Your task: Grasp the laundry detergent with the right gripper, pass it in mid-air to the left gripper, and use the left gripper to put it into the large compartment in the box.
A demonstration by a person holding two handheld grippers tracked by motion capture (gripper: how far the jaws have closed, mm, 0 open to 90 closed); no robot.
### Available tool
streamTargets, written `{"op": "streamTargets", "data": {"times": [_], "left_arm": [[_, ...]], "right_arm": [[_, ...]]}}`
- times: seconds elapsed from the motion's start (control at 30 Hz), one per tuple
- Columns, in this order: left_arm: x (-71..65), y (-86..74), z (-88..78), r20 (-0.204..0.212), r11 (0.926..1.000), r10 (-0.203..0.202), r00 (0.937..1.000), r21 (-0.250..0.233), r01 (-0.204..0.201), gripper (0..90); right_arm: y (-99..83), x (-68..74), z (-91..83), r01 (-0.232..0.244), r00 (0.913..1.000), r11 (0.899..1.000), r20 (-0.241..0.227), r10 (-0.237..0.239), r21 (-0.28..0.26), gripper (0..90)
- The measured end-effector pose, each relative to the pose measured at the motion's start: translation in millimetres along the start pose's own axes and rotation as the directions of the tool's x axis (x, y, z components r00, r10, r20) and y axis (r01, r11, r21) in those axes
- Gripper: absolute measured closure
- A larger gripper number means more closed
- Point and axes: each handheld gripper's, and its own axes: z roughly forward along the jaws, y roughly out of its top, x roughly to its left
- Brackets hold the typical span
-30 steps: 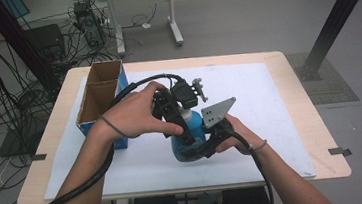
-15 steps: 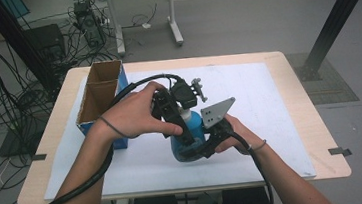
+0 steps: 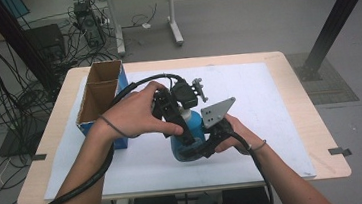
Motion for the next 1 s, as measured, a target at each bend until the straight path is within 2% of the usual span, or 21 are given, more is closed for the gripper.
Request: {"op": "streamTargets", "data": {"times": [0.57,0.83,1.0], "left_arm": [[0.9,2.0,4.4,0.005,0.9998,-0.007,1.0,0.021,0.007,11.6],[0.9,1.7,5.8,0.014,0.9995,-0.005,0.9999,0.032,0.004,18.6],[1.3,1.5,3.3,0.017,0.9997,-0.002,0.9999,0.025,0.002,25.9]], "right_arm": [[2.2,1.1,0.5,0.008,1.0,1.0,-0.003,-0.008,-0.007,41.4],[2.8,1.7,0.7,0.007,1.0,1.0,-0.003,-0.007,-0.006,41.4],[3.0,2.0,1.1,0.006,1.0,1.0,-0.004,-0.006,-0.004,41.4]]}}
